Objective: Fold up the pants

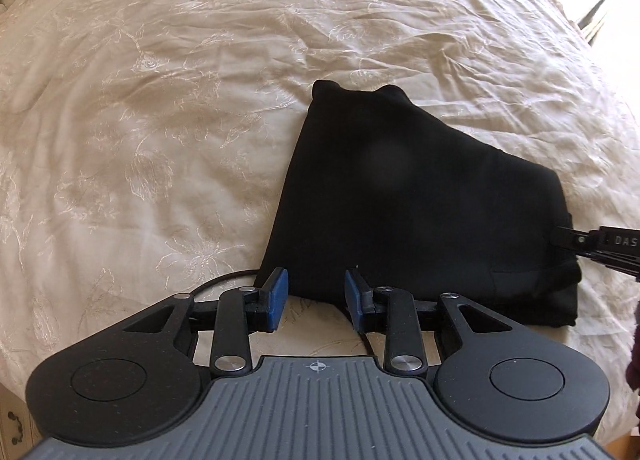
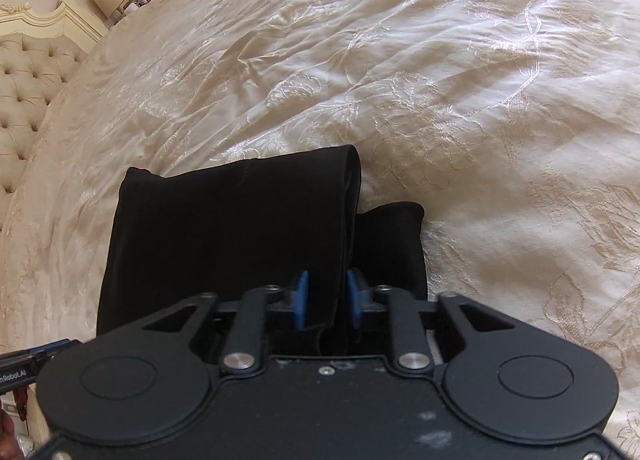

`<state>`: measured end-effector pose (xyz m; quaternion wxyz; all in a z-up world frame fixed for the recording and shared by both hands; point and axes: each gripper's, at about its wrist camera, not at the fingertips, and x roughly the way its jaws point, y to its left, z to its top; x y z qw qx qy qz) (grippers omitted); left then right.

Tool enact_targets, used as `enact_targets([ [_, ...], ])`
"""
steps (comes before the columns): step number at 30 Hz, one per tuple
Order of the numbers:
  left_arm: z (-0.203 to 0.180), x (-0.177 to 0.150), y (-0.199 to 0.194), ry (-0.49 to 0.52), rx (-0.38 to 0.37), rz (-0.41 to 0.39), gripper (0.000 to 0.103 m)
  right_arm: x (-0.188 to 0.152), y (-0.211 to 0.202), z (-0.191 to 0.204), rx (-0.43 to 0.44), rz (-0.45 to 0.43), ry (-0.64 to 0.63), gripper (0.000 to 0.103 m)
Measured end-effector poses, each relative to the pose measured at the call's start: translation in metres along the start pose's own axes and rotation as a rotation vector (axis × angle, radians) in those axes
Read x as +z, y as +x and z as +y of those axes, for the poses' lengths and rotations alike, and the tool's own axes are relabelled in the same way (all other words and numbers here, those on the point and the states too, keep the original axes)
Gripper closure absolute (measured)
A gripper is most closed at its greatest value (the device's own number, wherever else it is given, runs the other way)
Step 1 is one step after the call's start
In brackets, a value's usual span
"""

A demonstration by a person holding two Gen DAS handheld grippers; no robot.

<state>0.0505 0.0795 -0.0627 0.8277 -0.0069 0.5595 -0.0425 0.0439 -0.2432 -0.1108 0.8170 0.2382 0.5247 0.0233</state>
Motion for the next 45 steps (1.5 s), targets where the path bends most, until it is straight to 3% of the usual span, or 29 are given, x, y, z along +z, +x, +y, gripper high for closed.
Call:
enact_targets([
  [3,-0.002,0.009,-0.001,0.015,-0.008,-0.016,0.073,0.002,-0.043,0.025,0.032,-0.075,-0.060,0.091],
  [6,-0.008,0.020,0.001,0.040,-0.028,-0.036,0.073,-0.007,-0.076,0.036,-0.008,-0.135,-0.094,0.091],
  [10,-0.025,0.036,0.016,0.101,-0.058,-0.036,0.073,-0.018,-0.045,0.007,-0.081,-0.012,-0.033,0.087],
  [12,-0.036,0.044,0.024,0.149,-0.061,-0.029,0.073,-0.021,-0.029,-0.004,-0.159,0.040,-0.021,0.084],
  [14,-0.046,0.050,0.029,0.192,-0.058,-0.037,0.073,-0.018,-0.041,-0.002,-0.205,-0.005,-0.015,0.080],
  [17,-0.061,0.060,0.038,0.237,-0.071,-0.041,0.072,-0.011,-0.066,0.010,-0.213,-0.119,-0.074,0.080],
  [19,-0.071,0.065,0.046,0.267,-0.077,-0.038,0.072,-0.007,-0.070,0.018,-0.206,-0.148,-0.121,0.080],
  [25,-0.089,0.077,0.090,0.283,-0.039,0.060,0.070,0.007,-0.037,0.030,-0.194,-0.087,-0.181,0.080],
  [29,-0.088,0.084,0.111,0.250,-0.028,0.112,0.060,0.013,-0.001,0.026,-0.247,0.001,-0.193,0.078],
  [33,-0.096,0.087,0.120,0.292,-0.013,0.135,0.050,0.016,0.027,0.027,-0.285,0.064,-0.256,0.072],
  [37,-0.098,0.087,0.125,0.300,-0.005,0.140,0.047,0.010,0.037,0.038,-0.316,0.064,-0.340,0.058],
  [45,-0.092,0.088,0.121,0.288,-0.029,0.146,0.046,0.004,0.038,0.040,-0.324,0.020,-0.351,0.054],
])
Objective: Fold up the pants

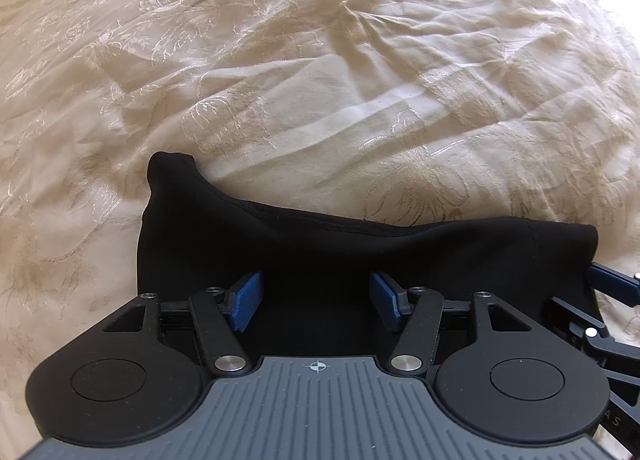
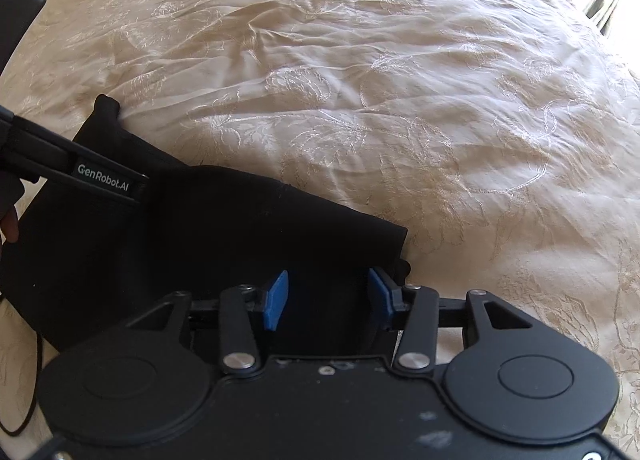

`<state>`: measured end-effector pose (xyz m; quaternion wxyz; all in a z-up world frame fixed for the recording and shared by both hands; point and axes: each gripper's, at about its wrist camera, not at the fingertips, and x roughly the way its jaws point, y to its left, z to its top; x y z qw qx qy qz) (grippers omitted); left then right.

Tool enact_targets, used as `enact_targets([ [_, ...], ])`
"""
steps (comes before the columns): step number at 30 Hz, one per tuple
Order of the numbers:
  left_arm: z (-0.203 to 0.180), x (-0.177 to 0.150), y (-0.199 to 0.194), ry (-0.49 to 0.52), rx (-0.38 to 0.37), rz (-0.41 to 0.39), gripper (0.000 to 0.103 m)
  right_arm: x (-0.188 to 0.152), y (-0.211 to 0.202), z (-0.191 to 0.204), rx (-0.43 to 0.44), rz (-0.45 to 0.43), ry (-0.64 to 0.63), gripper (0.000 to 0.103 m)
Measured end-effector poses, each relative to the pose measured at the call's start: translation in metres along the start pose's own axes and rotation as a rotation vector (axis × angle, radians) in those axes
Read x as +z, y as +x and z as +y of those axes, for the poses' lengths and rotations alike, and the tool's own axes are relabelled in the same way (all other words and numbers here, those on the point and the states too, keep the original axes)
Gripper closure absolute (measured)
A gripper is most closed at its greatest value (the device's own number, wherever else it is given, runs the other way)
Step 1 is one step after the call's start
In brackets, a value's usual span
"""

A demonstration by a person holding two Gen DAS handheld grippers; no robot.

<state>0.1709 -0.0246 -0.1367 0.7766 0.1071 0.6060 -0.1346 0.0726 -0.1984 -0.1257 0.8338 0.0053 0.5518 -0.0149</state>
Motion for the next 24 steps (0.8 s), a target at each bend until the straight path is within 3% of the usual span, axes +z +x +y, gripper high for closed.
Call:
enact_targets([
  [5,-0.002,-0.007,-0.022,0.007,-0.003,-0.038,0.046,0.000,-0.006,-0.002,0.000,0.000,-0.017,0.054],
  [11,-0.016,-0.050,-0.054,0.111,0.007,-0.083,0.045,-0.014,-0.037,-0.011,0.014,-0.018,0.060,0.054],
  [18,-0.020,-0.095,-0.044,0.142,0.009,-0.037,0.041,-0.059,-0.054,-0.009,0.036,0.031,0.040,0.054],
  [24,-0.016,-0.093,-0.047,0.122,0.003,-0.050,0.040,-0.062,-0.046,-0.016,0.067,0.071,0.123,0.053],
])
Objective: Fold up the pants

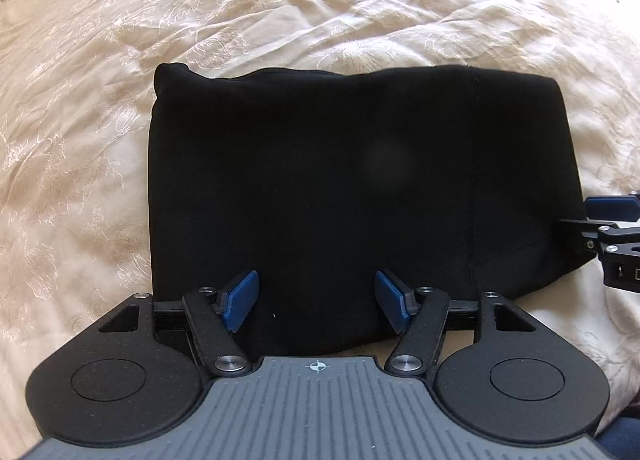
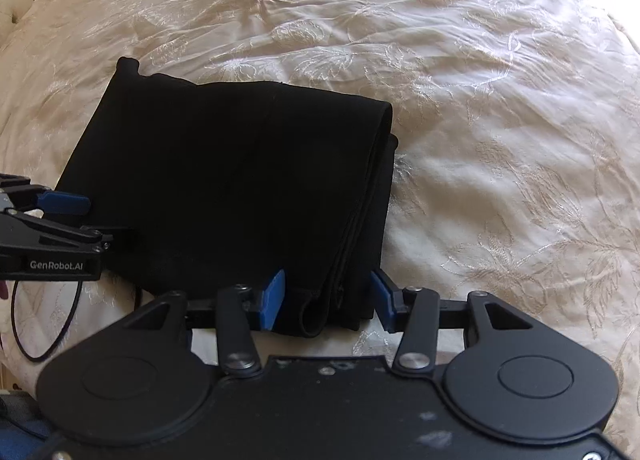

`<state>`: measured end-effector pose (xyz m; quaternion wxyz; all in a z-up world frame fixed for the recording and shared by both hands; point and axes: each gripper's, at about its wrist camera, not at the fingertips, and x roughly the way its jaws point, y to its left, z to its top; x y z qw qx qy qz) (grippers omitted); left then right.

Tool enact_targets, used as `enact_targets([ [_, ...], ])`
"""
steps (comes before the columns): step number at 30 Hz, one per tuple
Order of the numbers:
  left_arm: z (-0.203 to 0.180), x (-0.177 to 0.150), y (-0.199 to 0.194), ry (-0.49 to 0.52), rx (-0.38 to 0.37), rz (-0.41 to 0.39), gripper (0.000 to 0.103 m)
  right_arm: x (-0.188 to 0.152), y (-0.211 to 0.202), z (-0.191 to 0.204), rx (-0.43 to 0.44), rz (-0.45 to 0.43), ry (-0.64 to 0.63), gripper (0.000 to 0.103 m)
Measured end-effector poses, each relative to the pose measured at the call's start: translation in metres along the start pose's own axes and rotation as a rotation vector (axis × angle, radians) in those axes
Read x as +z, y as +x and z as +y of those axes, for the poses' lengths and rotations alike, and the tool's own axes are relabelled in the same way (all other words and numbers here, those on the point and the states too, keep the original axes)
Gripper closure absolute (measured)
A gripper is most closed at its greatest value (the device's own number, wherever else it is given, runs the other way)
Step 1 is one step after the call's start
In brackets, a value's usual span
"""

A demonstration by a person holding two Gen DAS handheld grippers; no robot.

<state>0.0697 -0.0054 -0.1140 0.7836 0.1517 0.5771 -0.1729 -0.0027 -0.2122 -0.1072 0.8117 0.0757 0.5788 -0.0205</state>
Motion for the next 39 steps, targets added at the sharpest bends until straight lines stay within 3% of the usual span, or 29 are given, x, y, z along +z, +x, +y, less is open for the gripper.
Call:
enact_targets([
  [6,0.025,0.006,-0.018,-0.070,0.023,-0.101,0.040,0.011,-0.001,-0.016,0.040,-0.029,0.095,0.052],
  [16,0.075,0.023,0.002,-0.174,0.068,-0.124,0.039,0.026,0.030,-0.036,0.126,0.026,0.270,0.043],
  [21,0.082,0.024,0.023,-0.184,0.044,-0.092,0.017,0.037,0.043,-0.036,0.150,0.047,0.287,0.035],
  [25,0.097,0.024,0.036,-0.254,-0.002,-0.075,0.000,0.044,0.051,-0.033,0.163,0.052,0.279,0.029],
  [29,0.108,0.025,0.045,-0.305,-0.060,-0.059,0.000,0.046,0.056,-0.032,0.182,0.040,0.269,0.025],
  [39,0.098,0.039,0.053,-0.321,-0.064,-0.056,0.000,0.048,0.064,-0.033,0.223,0.018,0.279,0.019],
])
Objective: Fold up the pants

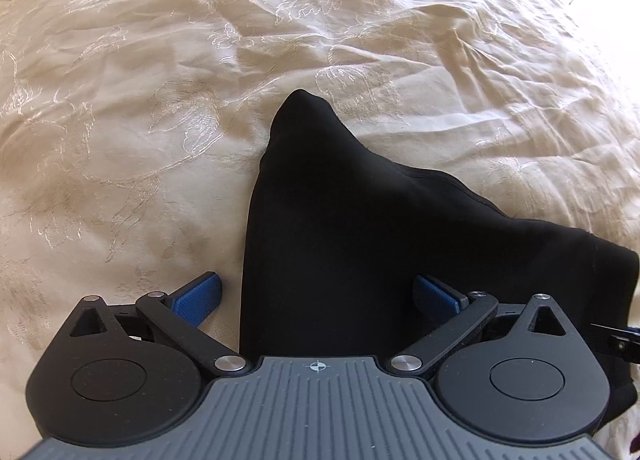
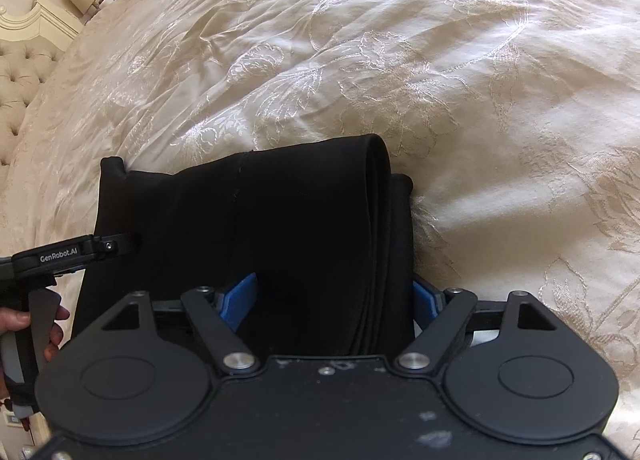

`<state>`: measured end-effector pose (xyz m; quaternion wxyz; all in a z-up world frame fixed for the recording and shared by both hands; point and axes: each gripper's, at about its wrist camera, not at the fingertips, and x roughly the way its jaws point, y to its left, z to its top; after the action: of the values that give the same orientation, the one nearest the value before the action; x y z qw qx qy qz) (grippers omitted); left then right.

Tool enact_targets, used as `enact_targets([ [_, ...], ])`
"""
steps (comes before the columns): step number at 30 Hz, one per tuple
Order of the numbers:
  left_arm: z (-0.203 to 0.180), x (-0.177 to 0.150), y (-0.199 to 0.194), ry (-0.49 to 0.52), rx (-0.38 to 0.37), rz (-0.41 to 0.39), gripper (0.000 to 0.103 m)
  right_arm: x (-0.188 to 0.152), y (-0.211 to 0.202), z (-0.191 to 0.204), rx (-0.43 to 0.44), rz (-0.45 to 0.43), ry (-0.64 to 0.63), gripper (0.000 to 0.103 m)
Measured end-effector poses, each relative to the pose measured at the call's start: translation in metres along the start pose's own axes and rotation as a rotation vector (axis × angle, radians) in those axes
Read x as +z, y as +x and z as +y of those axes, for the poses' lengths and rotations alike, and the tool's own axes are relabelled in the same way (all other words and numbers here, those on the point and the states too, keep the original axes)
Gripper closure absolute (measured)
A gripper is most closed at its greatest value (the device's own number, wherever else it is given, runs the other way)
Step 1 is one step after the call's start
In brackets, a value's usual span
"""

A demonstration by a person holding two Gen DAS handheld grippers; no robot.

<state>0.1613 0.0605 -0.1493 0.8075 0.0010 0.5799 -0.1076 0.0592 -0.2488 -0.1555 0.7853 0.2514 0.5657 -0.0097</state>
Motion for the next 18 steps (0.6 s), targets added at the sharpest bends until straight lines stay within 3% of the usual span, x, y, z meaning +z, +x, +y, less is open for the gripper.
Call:
enact_targets([
  [3,0.002,0.002,0.001,-0.013,-0.019,0.011,0.000,0.004,-0.001,-0.005,0.022,0.017,0.024,0.019],
  [8,0.008,0.001,0.000,-0.080,-0.067,0.032,0.003,0.005,-0.008,-0.014,0.053,0.006,0.073,0.031],
  [10,0.007,0.000,-0.006,-0.070,-0.077,0.014,0.023,0.003,-0.012,-0.015,0.048,-0.004,0.093,0.051],
  [12,0.004,-0.002,-0.014,-0.065,-0.056,-0.010,0.050,0.001,-0.020,-0.017,0.051,-0.017,0.097,0.060],
  [13,0.003,-0.003,-0.019,-0.062,-0.048,-0.023,0.057,0.000,-0.023,-0.016,0.053,-0.022,0.101,0.065],
  [14,0.002,-0.003,-0.022,-0.058,-0.047,-0.032,0.070,-0.001,-0.025,-0.014,0.054,-0.027,0.105,0.067],
  [18,-0.008,-0.004,-0.038,-0.015,-0.017,-0.074,0.090,-0.001,-0.031,-0.002,0.040,-0.047,0.085,0.076],
])
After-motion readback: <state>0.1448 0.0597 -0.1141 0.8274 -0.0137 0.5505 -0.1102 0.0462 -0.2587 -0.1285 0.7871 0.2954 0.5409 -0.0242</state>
